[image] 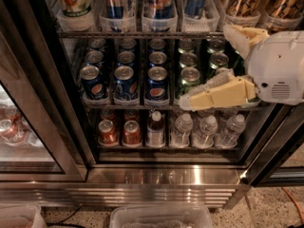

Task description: Pick redbull can from top shelf of fridge

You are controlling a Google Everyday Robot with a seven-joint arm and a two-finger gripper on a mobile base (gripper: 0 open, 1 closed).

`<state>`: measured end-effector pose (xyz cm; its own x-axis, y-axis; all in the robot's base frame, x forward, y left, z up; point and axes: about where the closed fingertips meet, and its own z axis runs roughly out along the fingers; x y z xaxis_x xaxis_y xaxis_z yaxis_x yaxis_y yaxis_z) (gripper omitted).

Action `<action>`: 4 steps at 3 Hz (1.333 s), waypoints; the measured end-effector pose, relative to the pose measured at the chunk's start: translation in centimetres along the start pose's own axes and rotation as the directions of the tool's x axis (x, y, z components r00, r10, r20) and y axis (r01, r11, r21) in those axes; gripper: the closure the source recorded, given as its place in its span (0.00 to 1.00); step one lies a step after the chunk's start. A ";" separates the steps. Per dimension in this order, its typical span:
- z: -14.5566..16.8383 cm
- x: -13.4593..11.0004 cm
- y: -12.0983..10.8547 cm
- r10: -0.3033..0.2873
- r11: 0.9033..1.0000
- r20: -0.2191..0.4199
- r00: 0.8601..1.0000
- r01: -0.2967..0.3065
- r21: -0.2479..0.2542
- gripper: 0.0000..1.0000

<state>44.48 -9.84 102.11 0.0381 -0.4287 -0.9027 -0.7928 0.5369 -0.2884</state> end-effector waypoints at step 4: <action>3.1 -0.9 0.7 0.050 0.971 0.186 0.981 -0.091 0.220 0.00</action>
Offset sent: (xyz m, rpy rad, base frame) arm 0.0081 0.0120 -0.0036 0.1875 -0.0688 -0.0562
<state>45.79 -6.80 101.72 0.1113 -0.2586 -0.9595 -0.6396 0.7203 -0.2684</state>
